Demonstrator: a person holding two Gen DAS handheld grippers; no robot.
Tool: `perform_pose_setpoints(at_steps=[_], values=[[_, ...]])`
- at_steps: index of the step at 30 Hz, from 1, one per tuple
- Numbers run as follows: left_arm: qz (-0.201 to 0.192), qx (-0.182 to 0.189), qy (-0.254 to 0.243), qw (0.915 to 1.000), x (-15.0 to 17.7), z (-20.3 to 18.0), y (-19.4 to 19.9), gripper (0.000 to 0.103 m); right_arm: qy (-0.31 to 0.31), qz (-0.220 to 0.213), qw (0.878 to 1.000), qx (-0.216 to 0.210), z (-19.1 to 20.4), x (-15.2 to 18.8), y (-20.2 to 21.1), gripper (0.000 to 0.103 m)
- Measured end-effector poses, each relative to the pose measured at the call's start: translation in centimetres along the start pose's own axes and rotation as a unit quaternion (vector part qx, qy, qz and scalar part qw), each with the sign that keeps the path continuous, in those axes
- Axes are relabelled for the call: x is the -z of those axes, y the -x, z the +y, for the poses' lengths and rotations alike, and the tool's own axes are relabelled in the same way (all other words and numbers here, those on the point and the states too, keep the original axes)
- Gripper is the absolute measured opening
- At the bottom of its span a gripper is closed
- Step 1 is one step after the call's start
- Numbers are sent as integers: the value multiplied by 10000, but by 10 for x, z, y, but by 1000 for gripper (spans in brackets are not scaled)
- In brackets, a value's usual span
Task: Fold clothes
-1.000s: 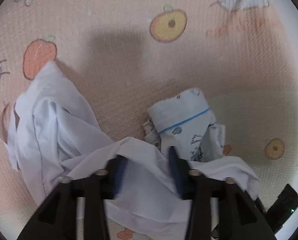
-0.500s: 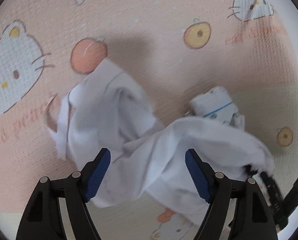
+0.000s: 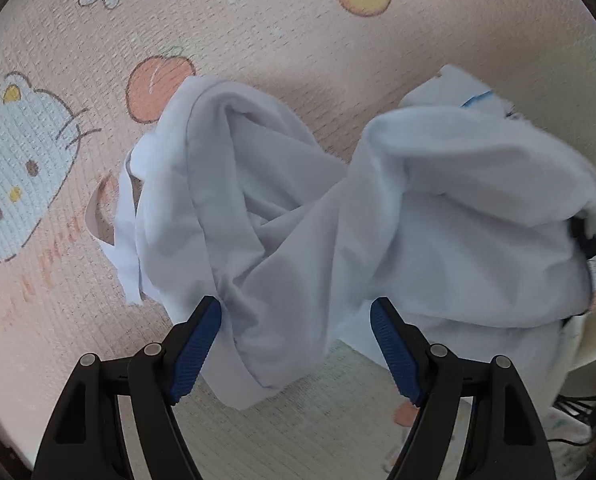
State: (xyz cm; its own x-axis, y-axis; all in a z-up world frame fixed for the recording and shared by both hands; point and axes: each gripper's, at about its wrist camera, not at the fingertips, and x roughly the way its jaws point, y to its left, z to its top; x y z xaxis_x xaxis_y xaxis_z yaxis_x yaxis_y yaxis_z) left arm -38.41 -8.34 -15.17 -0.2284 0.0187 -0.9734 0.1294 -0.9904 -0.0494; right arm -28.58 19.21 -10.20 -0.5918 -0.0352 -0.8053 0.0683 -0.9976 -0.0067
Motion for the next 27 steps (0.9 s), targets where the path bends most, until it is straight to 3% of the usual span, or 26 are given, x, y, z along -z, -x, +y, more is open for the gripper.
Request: perform_pose_setpoints(at_steps=[5,9,11,19,20,23,27], values=[[-61,-512,-500,9974,2,-8,-10,76,-521,98,9985,-96,-19,-2,-6,62],[-224,-692,-804,9941,5,-14,-9,75,-653,-152,9977,-91,-24,-6,-4,62],[-237,-738,-838,9935,4,-14,-9,66,-612,-109,9980,-131,-24,-7,-7,62],[-273,-724,-669,9948,-6,-4,-5,30,-529,180,9983,-154,-15,-6,-33,26],[-292,-734,-679,9946,-6,-2,-4,25,-581,241,9978,-194,-15,-6,-37,16],[-368,-744,-650,9944,-6,2,0,16,-797,275,9958,-353,-14,-9,-46,11],[-473,-889,-480,9938,-13,10,9,15,-867,168,9953,-402,-11,-9,-37,10]])
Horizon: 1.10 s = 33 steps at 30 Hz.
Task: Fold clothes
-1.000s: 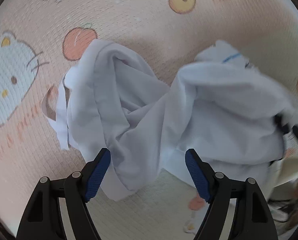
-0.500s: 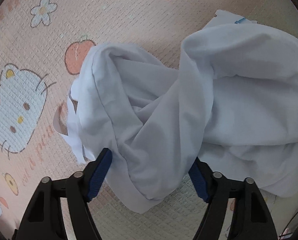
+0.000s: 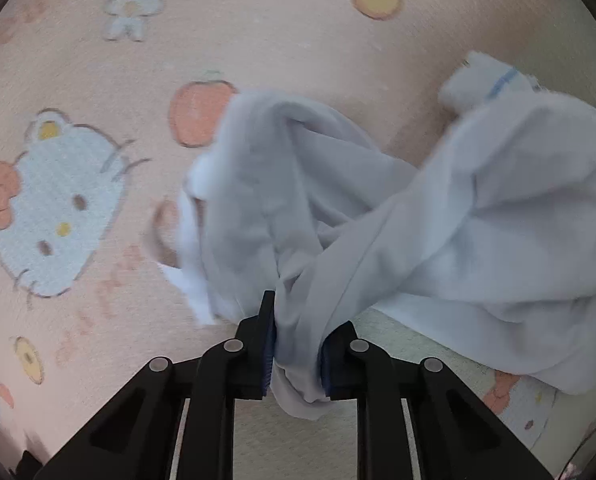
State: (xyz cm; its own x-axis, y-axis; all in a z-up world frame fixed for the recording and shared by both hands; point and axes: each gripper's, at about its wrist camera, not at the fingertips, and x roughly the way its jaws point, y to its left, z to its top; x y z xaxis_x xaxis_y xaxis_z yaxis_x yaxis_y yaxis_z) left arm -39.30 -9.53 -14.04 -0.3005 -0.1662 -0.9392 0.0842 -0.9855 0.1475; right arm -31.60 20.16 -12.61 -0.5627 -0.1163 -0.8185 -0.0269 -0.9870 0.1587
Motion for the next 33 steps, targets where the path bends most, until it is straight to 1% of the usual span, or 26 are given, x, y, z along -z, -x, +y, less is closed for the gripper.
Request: perform_pose_setpoints(at_steps=[3,5,8,11,14,15,17,19,21,23,25,27,28,29,31,32,33], values=[[-66,-106,74,9999,-9,10,8,15,-98,-166,9994,-289,0,-2,19,10],[-122,-187,126,9997,-15,18,15,15,-126,-165,9991,-375,1,-2,29,10],[-218,-222,220,9993,-20,30,26,15,-375,-126,9975,-589,0,3,39,10],[-329,-354,222,9986,-24,37,36,15,-419,51,9966,-710,5,7,38,10],[-342,-410,234,9983,-13,43,40,15,-287,81,9972,-683,9,16,48,10],[-333,-416,253,9983,-5,43,36,15,-290,102,9967,-751,10,20,52,10],[-341,-458,274,9980,-1,50,36,15,-320,135,9951,-920,11,26,59,10],[-328,-420,354,9980,-1,69,39,15,-310,133,9939,-1054,15,34,69,10],[-325,-273,557,9975,8,80,41,15,-229,102,9931,-1149,19,41,81,10],[-330,-86,767,9965,15,81,41,15,-125,82,9925,-1215,25,47,93,10],[-306,153,1019,9942,19,89,38,15,-94,109,9904,-1373,30,54,101,10],[-294,673,1461,9865,23,101,37,15,-19,164,9894,-1441,36,59,103,10],[-260,977,1735,9796,26,107,36,15,52,196,9893,-1444,40,62,104,10],[-216,1287,2019,9707,29,113,36,15,120,228,9891,-1447,43,65,105,10],[-206,1847,2540,9492,41,121,35,15,175,297,9889,-1443,47,70,104,10],[-169,2004,2782,9392,45,123,34,16,195,326,9888,-1446,47,72,104,10],[-130,2051,2921,9341,49,124,35,17,240,349,9893,-1398,48,74,103,10]])
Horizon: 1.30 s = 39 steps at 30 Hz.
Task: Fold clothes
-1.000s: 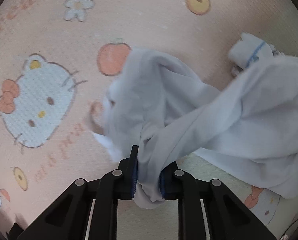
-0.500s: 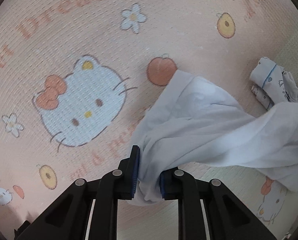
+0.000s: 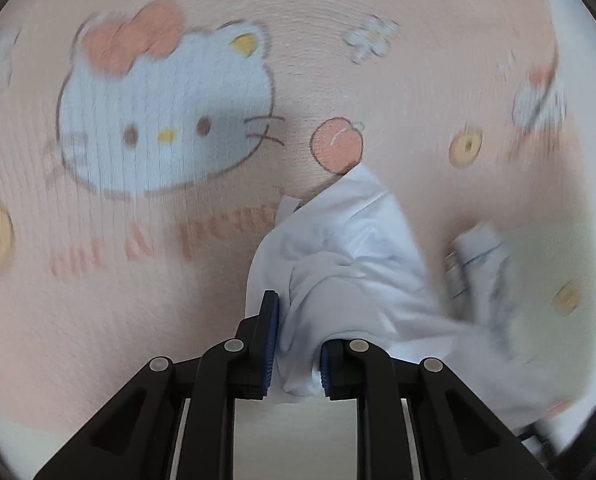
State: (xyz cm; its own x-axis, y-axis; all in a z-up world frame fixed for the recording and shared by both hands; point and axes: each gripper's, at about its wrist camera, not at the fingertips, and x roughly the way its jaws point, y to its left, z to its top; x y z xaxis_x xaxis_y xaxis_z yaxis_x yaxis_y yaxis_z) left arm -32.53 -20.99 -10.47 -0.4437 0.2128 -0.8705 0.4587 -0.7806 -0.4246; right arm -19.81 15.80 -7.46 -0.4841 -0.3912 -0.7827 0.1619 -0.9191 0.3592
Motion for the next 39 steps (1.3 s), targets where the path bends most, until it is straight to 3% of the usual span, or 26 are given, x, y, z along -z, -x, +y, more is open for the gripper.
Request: perform_pose_setpoints(at_steps=[3,5,8,12,18,28,32,34,36,39], values=[[21,-88,80,9999,9,-1,4,30,119,59,9998,146,2,4,0,10],[52,-215,-46,9997,13,-4,0,48,177,68,9996,184,3,6,2,10],[252,-217,-84,9994,18,-6,-6,56,195,46,9995,226,4,11,8,10],[409,-83,245,9988,26,1,-8,56,295,36,9990,340,5,17,16,10],[258,-94,790,9965,41,15,-7,56,162,161,9982,547,0,27,12,10],[333,-15,1127,9931,63,25,-30,56,179,602,9954,729,-4,60,-4,12],[358,79,1306,9908,64,28,-44,56,-72,702,9961,522,-13,75,-10,12],[299,106,1361,9902,63,28,-48,56,-116,597,9973,423,-15,83,-9,17],[191,152,1370,9903,62,26,-49,57,-120,554,9975,432,-16,89,-9,33],[172,128,1360,9905,58,23,-50,57,22,578,9963,640,-13,98,-11,47]])
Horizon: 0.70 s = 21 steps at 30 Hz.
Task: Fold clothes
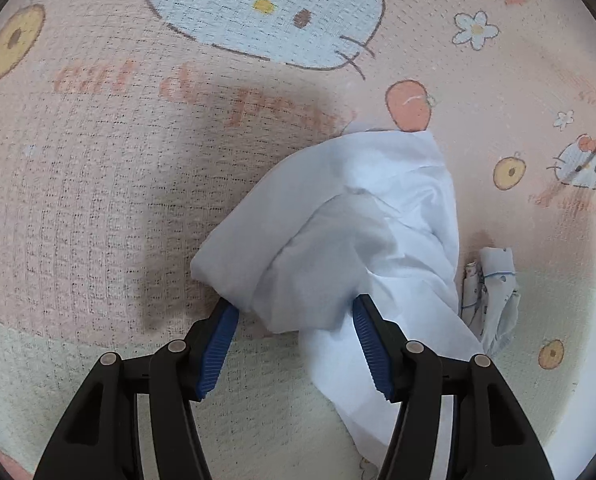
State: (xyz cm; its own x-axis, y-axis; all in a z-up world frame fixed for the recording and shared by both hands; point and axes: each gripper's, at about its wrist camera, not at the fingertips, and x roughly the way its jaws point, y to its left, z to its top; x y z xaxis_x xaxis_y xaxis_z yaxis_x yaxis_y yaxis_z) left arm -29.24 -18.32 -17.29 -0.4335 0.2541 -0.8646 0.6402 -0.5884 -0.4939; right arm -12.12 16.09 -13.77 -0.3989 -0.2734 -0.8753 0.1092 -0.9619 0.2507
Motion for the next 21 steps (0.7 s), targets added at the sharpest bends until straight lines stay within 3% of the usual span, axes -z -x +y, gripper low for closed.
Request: perform_pose_setpoints(at_steps=[5,12,21], values=[[-13,-25,-245,9997,-2,-5,-2,57,135,97,9997,152,4,15,-5,56],[49,-148,-586,9982,-4,-13,-5,57,-163,513,9985,69,2,33,-19,56],[33,-208,-540,9983,-13,-18,-9,57,-433,454,9980,-21,5,42,-35,57]])
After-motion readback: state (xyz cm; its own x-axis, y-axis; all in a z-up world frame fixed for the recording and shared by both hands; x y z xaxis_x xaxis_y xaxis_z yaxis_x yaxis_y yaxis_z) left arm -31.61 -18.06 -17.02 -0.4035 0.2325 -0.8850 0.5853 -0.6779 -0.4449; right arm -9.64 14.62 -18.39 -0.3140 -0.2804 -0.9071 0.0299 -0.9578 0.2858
